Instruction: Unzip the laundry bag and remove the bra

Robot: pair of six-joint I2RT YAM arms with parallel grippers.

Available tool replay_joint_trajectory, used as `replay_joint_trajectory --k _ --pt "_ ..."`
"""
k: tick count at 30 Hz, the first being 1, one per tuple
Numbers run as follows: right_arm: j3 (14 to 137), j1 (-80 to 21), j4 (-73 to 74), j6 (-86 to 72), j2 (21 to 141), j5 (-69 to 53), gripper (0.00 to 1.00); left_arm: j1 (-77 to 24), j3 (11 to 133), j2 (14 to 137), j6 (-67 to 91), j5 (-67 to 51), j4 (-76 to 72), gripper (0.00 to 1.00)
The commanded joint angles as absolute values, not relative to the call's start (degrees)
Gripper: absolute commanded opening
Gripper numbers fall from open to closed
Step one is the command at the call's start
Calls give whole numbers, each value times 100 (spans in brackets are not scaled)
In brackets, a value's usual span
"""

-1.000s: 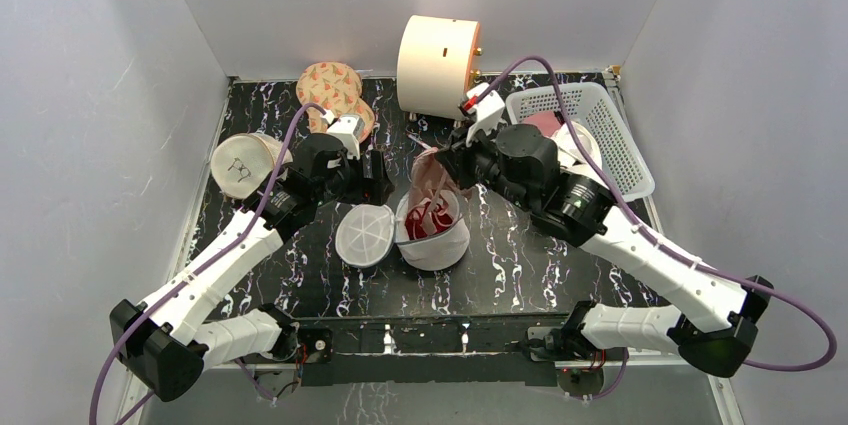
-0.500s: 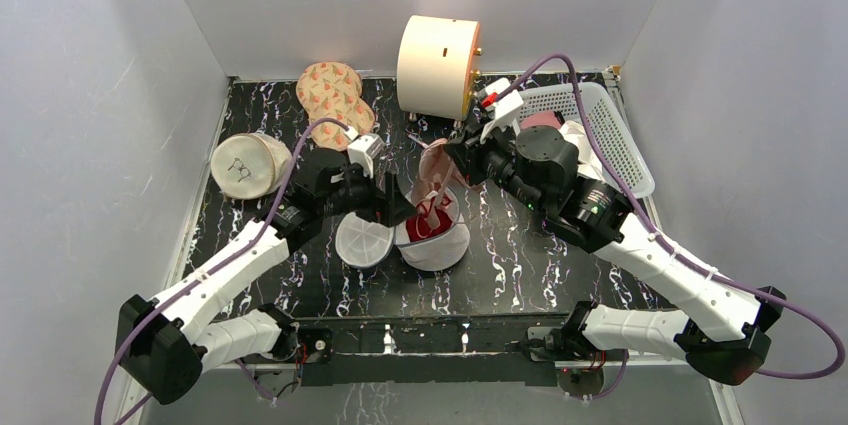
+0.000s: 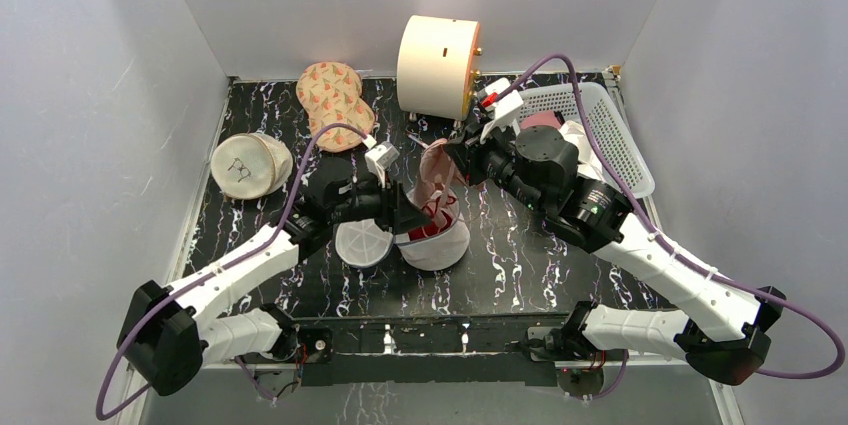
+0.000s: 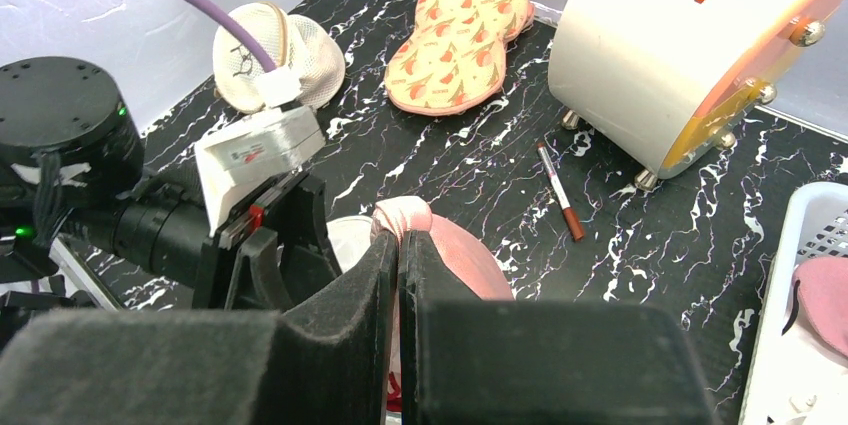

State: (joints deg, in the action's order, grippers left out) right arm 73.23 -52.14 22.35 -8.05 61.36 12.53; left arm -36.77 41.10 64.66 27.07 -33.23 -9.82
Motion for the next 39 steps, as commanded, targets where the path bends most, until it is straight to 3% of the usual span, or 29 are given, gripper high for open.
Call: replay_joint_trajectory --k 1,4,7,10,16,20,23,30,39 --pt "7308 -5256 1766 -852 6042 1355 0 -4004 4013 6106 2678 -3049 -1282 44" --pt "7328 -5251 1781 -841 6064 1366 0 -4263 4021 6010 2536 -2690 -1062 44" --pt "7337 -5255 1799 -843 6056 1386 0 -4447 3993 5839 2504 -2157 -888 63" --pt "7323 -5256 1784 -836 6038 1380 0 -4496 3953 5858 2514 -2125 -986 67" --pt "7343 -5252 1781 -848 6056 1340 0 -4553 4190 6269 2443 -1893 -978 60" --pt "7346 -5255 1772 -851 6035 1320 0 -4570 4322 6525 2443 -1704 -997 46" --pt "7341 -5249 1788 -852 6043 1307 0 -4579 4329 6574 2422 -1565 -981 42" --pt "7287 -5256 1785 -904 6086 1215 0 -4579 4415 6645 2329 -1183 -809 46" --pt "7355 -5256 1707 -903 6041 1345 0 -4579 4255 6694 2440 -1140 -601 17"
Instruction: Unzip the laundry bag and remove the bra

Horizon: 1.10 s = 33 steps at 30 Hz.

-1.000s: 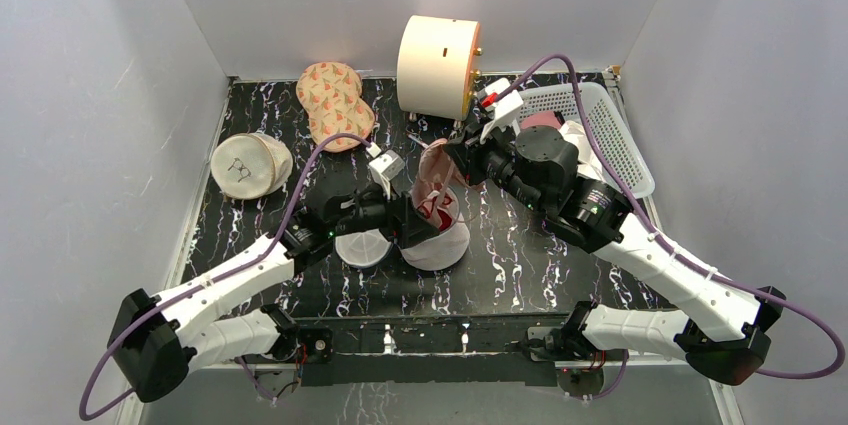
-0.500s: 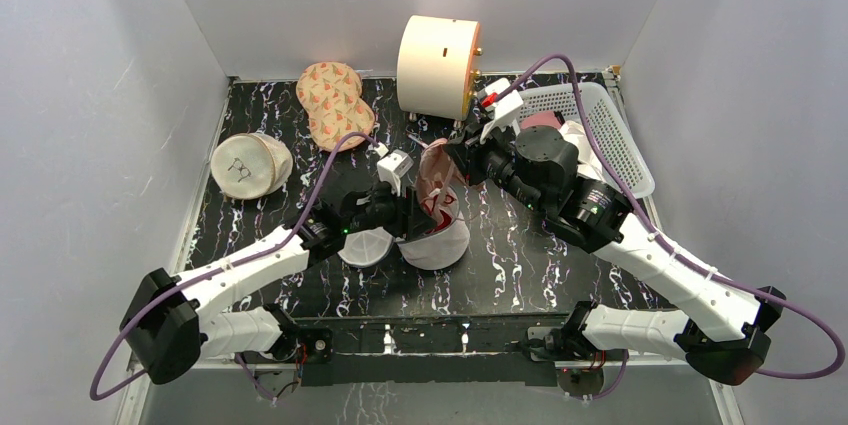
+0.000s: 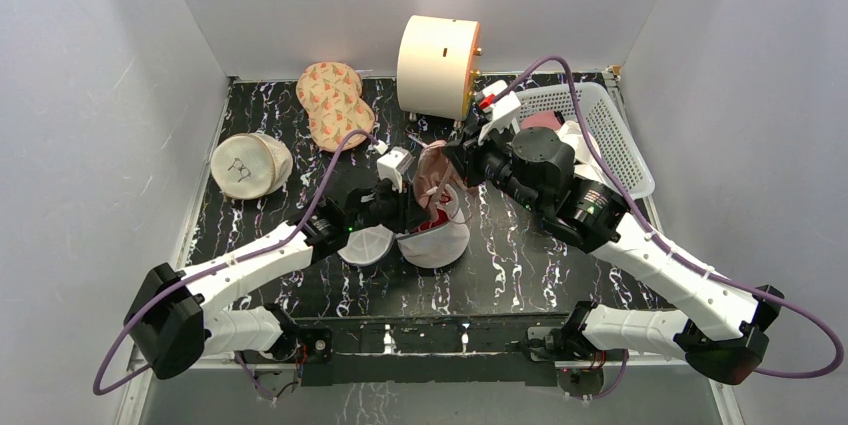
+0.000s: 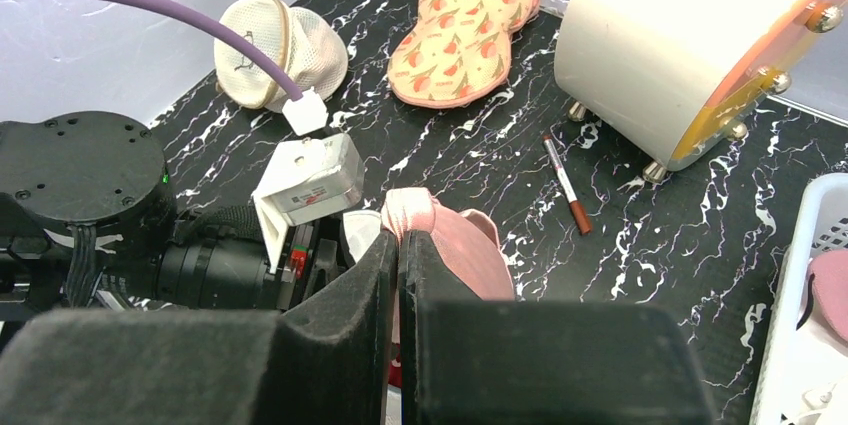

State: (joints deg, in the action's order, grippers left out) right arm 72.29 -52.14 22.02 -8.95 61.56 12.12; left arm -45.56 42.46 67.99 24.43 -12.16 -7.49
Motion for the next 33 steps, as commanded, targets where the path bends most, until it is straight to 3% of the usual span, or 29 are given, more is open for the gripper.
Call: replay_joint_trajectory --k 1,7,20,25,31,33 --pt "7359 -5256 1653 -897 6015 1383 0 -4579 4195 6649 2455 -1143 -531 14" --pt "7477 -5255 1327 -773 5967 1808 0 -4579 3864 6301 2556 -1125 -240 0" --pt "7902 -5253 1000 -523 5825 2253 0 -4579 3532 6210 2694 -1165 10 0" --pt "7987 -5251 784 -720 5555 2205 0 -4578 3644 6194 2608 -1153 55 42" --pt "7956 -5255 624 -639 5282 2913 0 -4579 3955 6091 2318 -1101 307 62" --pt "7931 -5255 611 -381 5256 3274 0 -4581 4064 6076 2215 -1077 427 73"
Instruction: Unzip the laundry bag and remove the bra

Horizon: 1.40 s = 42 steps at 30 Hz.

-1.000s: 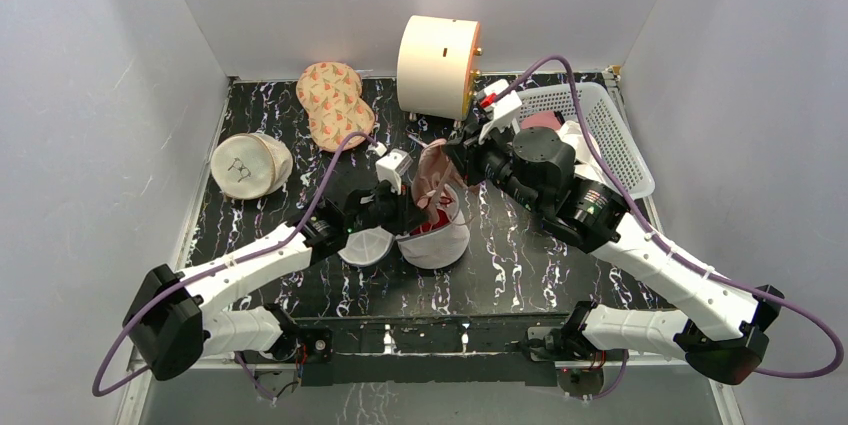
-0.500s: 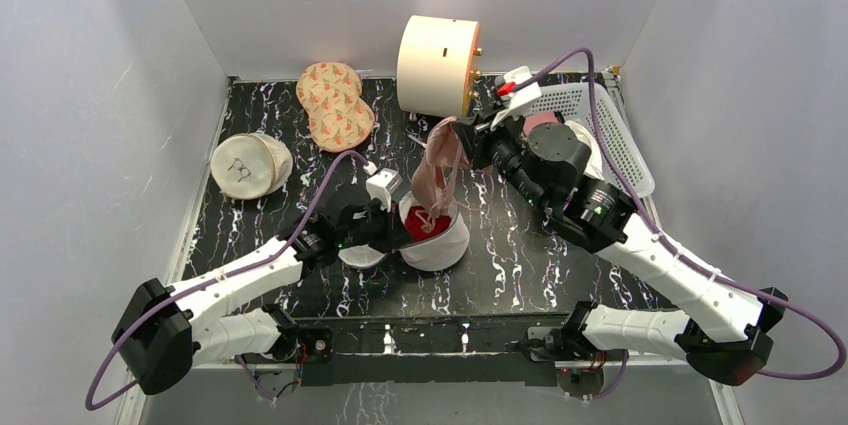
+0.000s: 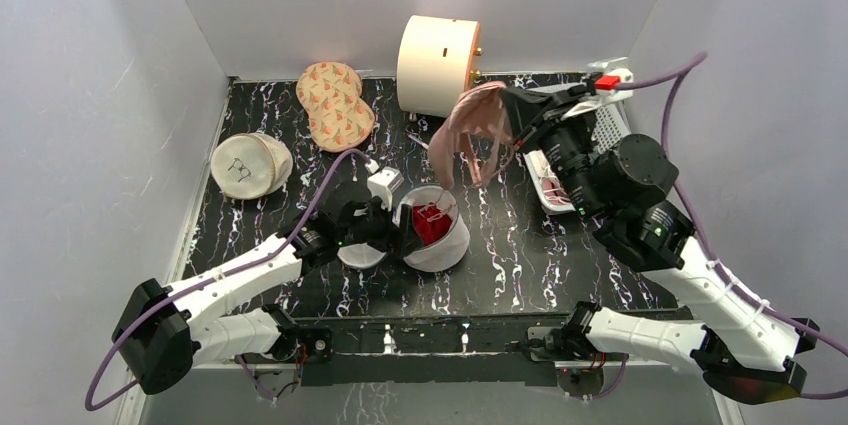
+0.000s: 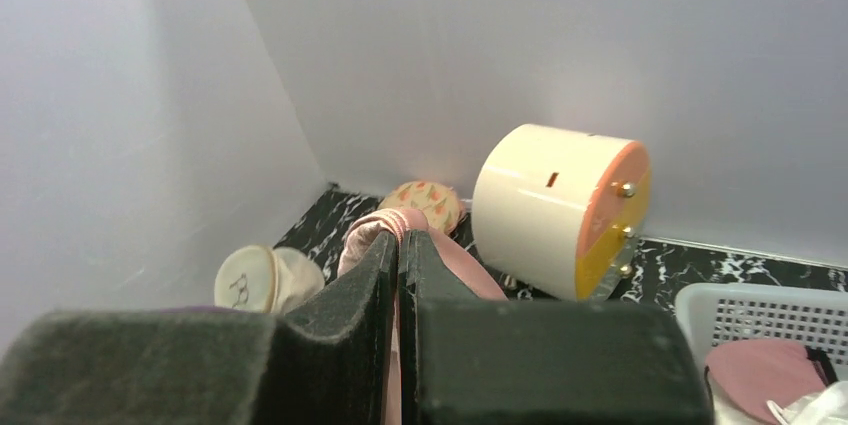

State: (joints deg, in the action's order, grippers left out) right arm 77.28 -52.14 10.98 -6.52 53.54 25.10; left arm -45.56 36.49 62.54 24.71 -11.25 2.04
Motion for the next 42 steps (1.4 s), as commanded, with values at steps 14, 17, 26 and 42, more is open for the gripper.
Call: replay_joint_trajectory --k 14,17,26,42 --pt "8568 -5255 535 922 5442 4230 0 -4579 4236 6051 2100 -956 694 71" --pt "8817 -5256 219 1335 5530 4348 0 -4579 4261 5996 2085 -889 751 74" --pt "9030 -5256 -840 2538 5773 4803 0 -4577 4392 5818 2039 -692 942 79" --pt "8541 -3045 -666 1471 7051 4292 0 -4578 4701 5747 1983 -526 1061 89"
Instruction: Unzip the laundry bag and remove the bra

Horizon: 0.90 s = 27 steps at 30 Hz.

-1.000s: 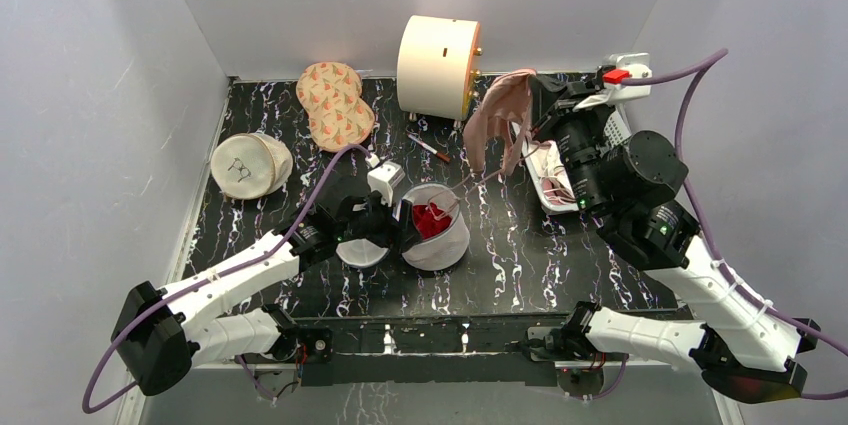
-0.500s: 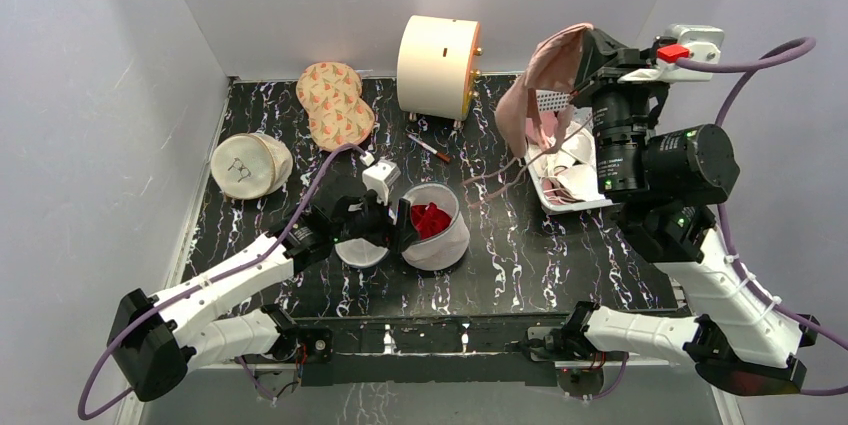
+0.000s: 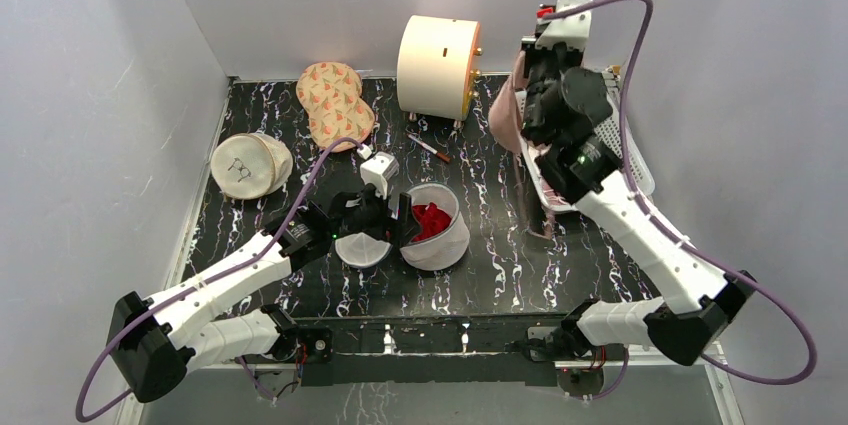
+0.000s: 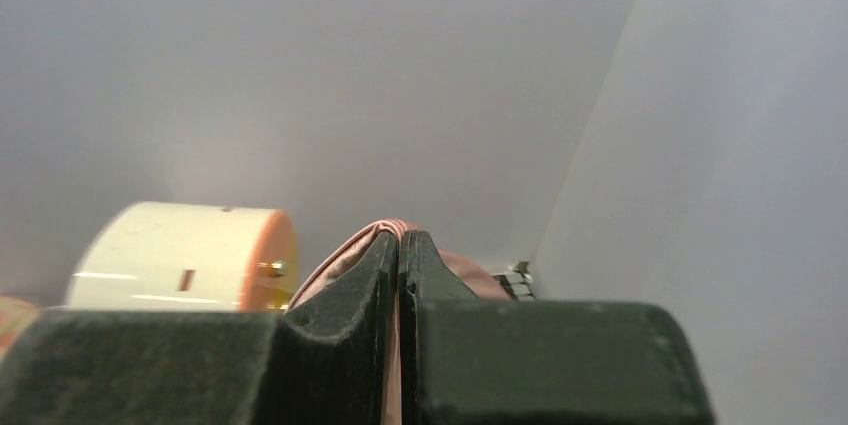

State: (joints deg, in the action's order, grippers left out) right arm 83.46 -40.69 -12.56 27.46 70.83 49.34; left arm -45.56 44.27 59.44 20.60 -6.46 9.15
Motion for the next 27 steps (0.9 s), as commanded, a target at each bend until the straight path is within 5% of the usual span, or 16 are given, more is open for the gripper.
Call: replay_joint_trajectory --k 1,17,27 --pt "8549 -2812 -583 1279 7092 4145 0 -4579 4708 5729 1971 -517 1083 89" --pt "9961 -422 154 344 8208 2766 0 -4579 4928 5751 1749 -421 1307 90" --pt "8148 -316 160 -484 7742 2616 0 -4576 4902 5710 1775 -434 1306 90"
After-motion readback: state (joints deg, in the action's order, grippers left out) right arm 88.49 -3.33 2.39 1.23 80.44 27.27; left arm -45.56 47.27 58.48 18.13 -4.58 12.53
